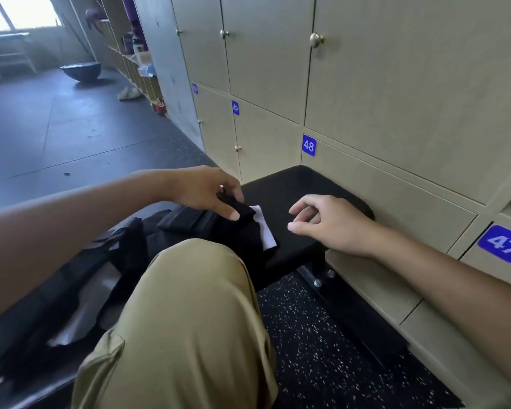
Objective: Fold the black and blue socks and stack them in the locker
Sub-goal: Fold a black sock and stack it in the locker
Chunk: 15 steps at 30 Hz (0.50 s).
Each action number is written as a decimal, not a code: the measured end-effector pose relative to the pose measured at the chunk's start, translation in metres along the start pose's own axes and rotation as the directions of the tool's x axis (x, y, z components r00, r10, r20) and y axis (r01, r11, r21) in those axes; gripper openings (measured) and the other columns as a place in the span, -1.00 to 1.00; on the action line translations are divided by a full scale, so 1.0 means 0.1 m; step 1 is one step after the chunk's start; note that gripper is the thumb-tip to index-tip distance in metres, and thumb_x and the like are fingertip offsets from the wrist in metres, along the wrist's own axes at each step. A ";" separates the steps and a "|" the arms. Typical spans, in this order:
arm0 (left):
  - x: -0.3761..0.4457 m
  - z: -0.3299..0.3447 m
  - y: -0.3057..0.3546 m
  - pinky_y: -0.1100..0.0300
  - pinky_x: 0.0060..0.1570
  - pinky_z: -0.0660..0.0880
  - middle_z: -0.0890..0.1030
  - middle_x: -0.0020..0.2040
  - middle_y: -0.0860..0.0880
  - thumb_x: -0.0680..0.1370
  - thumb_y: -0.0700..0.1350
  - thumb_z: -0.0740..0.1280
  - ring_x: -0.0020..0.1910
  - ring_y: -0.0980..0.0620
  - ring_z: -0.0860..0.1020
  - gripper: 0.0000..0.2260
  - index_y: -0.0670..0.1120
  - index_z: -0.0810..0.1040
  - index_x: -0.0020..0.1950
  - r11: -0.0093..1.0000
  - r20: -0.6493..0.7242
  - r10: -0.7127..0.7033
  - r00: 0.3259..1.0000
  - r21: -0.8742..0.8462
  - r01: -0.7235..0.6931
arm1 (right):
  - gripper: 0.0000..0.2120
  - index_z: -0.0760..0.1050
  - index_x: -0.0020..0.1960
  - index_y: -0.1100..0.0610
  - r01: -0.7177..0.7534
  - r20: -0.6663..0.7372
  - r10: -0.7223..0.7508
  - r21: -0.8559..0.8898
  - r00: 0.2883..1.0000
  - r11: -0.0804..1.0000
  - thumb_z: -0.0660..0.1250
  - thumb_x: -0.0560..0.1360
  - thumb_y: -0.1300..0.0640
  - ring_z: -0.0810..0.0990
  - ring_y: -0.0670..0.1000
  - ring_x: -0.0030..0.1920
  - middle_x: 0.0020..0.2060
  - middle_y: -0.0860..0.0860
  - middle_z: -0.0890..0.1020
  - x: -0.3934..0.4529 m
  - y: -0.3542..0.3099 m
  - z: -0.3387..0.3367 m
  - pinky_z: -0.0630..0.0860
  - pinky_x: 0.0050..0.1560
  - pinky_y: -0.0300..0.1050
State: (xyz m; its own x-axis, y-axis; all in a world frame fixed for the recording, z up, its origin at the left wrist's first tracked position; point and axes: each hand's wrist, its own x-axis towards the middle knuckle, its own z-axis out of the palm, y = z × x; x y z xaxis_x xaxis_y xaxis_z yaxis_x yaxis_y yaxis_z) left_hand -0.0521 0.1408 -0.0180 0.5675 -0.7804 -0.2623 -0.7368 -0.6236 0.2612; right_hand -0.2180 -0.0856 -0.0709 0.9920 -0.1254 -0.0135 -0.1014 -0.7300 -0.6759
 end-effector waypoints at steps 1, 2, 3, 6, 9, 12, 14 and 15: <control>-0.01 0.00 -0.02 0.05 0.32 0.44 0.60 0.18 0.16 0.47 0.20 0.50 0.23 0.09 0.53 -0.63 0.17 0.60 0.24 1.000 0.001 0.011 1.000 -0.014 -0.011 | -0.76 0.58 0.12 -0.04 0.002 0.016 -0.003 0.024 1.000 1.000 0.47 0.50 -0.07 0.63 -0.16 -0.08 -0.10 -0.15 0.67 0.02 -0.02 0.06 0.47 -0.03 -0.26; -0.02 0.00 -0.03 0.03 0.34 0.43 0.58 0.20 0.17 0.47 0.23 0.49 0.24 0.09 0.52 -0.60 0.18 0.58 0.26 0.999 0.004 0.028 1.000 -0.022 -0.028 | -0.76 0.59 0.12 -0.04 0.002 0.032 -0.003 0.053 0.999 0.999 0.48 0.49 -0.07 0.63 -0.16 -0.09 -0.11 -0.15 0.67 0.04 -0.03 0.12 0.49 -0.01 -0.25; -0.04 0.00 -0.05 0.01 0.35 0.43 0.56 0.23 0.16 0.47 0.27 0.48 0.26 0.08 0.51 -0.56 0.19 0.55 0.29 0.999 0.012 0.042 0.999 -0.023 -0.042 | -0.77 0.60 0.11 -0.05 -0.003 0.046 -0.001 0.081 0.999 0.997 0.48 0.49 -0.06 0.63 -0.17 -0.10 -0.11 -0.15 0.68 0.06 -0.04 0.17 0.50 0.00 -0.25; -0.09 0.05 -0.12 0.03 0.41 0.35 0.43 0.31 0.10 0.47 0.33 0.42 0.34 0.05 0.42 -0.46 0.22 0.44 0.40 0.999 0.074 0.031 0.997 0.018 -0.032 | -0.74 0.61 0.12 -0.01 -0.021 0.074 0.009 0.163 0.997 0.986 0.51 0.47 -0.04 0.62 -0.19 -0.15 -0.09 -0.12 0.69 0.14 -0.08 0.36 0.51 0.00 -0.23; -0.13 0.24 -0.24 -0.07 0.42 0.32 0.35 0.27 0.11 0.42 0.54 0.22 0.36 0.01 0.34 -0.41 0.36 0.31 0.39 0.995 0.052 -0.030 0.998 0.098 0.024 | -0.65 0.59 0.17 0.05 -0.069 0.102 0.045 0.255 0.994 0.965 0.55 0.44 -0.02 0.62 -0.17 -0.16 -0.13 -0.11 0.71 0.22 -0.08 0.55 0.55 0.00 -0.13; -0.13 0.44 -0.33 -0.09 0.40 0.35 0.33 0.21 0.13 0.33 0.66 0.01 0.34 0.03 0.32 -0.33 0.34 0.33 0.29 0.998 -0.097 -0.021 0.995 0.054 0.027 | -0.57 0.55 0.24 0.12 -0.123 0.113 0.091 0.324 0.989 0.938 0.56 0.44 0.03 0.63 -0.14 -0.18 -0.18 -0.11 0.68 0.26 -0.07 0.67 0.50 -0.08 -0.20; -0.14 0.52 -0.34 -0.05 0.32 0.40 0.39 0.16 0.12 0.41 0.57 0.05 0.26 0.05 0.39 -0.45 0.27 0.39 0.20 1.000 -0.204 -0.009 0.979 -0.016 0.006 | -0.62 0.54 0.21 0.11 -0.153 0.105 0.122 0.382 0.987 0.912 0.55 0.46 0.07 0.62 -0.13 -0.23 -0.17 -0.09 0.65 0.26 -0.08 0.71 0.47 -0.19 -0.28; -0.14 0.55 -0.34 -0.04 0.26 0.44 0.43 0.12 0.12 0.45 0.50 0.07 0.19 0.06 0.44 -0.53 0.22 0.42 0.14 0.999 -0.248 0.000 0.969 -0.033 -0.008 | -0.68 0.55 0.16 0.10 -0.162 0.106 0.130 0.404 0.986 0.900 0.55 0.47 0.08 0.61 -0.13 -0.25 -0.17 -0.08 0.65 0.25 -0.09 0.72 0.46 -0.23 -0.31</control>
State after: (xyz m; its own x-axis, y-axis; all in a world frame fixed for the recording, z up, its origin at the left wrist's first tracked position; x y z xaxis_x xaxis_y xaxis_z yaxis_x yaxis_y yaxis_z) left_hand -0.0553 0.1755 -0.0738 0.6411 -0.7671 -0.0240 -0.7290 -0.6184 0.2934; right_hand -0.1864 -0.0335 -0.1180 0.9728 -0.1473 -0.1787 -0.2215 -0.3657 -0.9040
